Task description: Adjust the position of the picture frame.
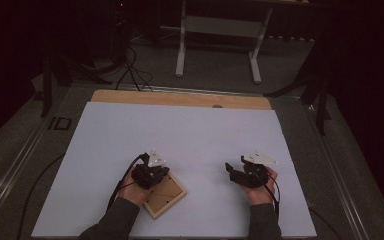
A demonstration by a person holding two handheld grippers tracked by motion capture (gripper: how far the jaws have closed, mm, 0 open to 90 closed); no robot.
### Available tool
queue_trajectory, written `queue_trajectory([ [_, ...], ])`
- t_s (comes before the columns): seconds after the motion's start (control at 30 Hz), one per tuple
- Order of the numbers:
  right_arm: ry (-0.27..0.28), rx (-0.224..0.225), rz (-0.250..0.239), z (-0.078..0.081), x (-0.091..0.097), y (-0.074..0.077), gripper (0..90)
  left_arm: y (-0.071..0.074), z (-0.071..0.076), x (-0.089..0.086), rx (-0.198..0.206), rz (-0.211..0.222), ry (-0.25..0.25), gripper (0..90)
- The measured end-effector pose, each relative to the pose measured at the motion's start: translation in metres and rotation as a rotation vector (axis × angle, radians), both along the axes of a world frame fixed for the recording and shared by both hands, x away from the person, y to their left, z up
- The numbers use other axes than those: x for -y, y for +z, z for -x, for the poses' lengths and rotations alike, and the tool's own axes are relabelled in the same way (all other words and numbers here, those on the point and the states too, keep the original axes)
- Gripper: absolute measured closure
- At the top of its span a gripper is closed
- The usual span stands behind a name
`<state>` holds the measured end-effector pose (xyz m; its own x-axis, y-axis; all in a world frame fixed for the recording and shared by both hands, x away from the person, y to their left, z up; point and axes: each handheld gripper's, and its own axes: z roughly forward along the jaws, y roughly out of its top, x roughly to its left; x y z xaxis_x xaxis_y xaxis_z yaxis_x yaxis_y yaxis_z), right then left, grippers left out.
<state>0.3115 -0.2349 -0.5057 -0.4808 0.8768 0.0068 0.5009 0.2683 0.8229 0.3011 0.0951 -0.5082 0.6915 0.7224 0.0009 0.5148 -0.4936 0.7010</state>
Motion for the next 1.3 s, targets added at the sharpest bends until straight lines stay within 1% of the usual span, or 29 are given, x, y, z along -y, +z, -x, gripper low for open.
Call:
queue_trajectory([
  [0.2,-0.004,0.002,0.002,0.0,0.001,0.0,31.9,0.002,-0.011,0.017,-0.015,-0.019,-0.033,89.8],
  [0.37,-0.005,0.004,0.002,0.0,0.002,0.001,31.9,0.002,-0.015,0.031,-0.026,-0.005,-0.056,89.8],
  [0.43,-0.005,0.003,0.002,0.0,0.002,0.001,31.9,0.002,-0.015,0.036,-0.029,0.0,-0.067,89.8],
  [0.53,-0.003,0.002,0.003,0.0,0.002,0.0,31.8,0.002,-0.013,0.04,-0.043,0.015,-0.099,89.8],
  [0.57,-0.003,0.003,0.003,0.0,0.002,0.0,31.9,0.002,-0.012,0.04,-0.043,0.009,-0.112,89.8],
  [0.67,-0.005,0.0,0.003,0.0,0.002,0.0,31.8,0.002,-0.01,0.039,-0.041,0.008,-0.125,89.7],
  [0.77,-0.005,0.002,0.003,0.0,0.002,0.0,31.8,0.002,-0.009,0.037,-0.038,0.013,-0.115,89.4],
  [0.8,-0.004,0.005,0.004,0.0,0.003,0.001,31.8,0.004,-0.006,0.031,-0.027,0.033,-0.096,89.4],
  [0.87,-0.009,0.004,0.001,0.0,0.004,0.001,31.8,0.005,-0.003,0.023,-0.015,0.042,-0.07,84.1],
  [1.0,-0.01,0.001,0.001,0.0,0.003,0.0,31.8,0.009,0.004,0.005,0.0,0.06,-0.032,77.8],
  [1.07,-0.008,0.001,0.005,0.0,0.003,0.0,31.8,0.01,0.009,-0.004,0.004,0.074,-0.023,76.6],
  [1.13,-0.007,-0.001,0.005,0.0,0.002,0.0,31.8,0.01,0.014,-0.012,-0.001,0.091,-0.021,75.9],
  [1.23,-0.004,0.0,0.007,0.0,0.002,0.0,31.7,0.011,0.023,-0.02,0.003,0.096,-0.022,75.5],
  [1.3,-0.005,0.0,0.007,0.0,0.002,0.0,31.7,0.01,0.029,-0.024,-0.004,0.11,-0.016,75.6],
])
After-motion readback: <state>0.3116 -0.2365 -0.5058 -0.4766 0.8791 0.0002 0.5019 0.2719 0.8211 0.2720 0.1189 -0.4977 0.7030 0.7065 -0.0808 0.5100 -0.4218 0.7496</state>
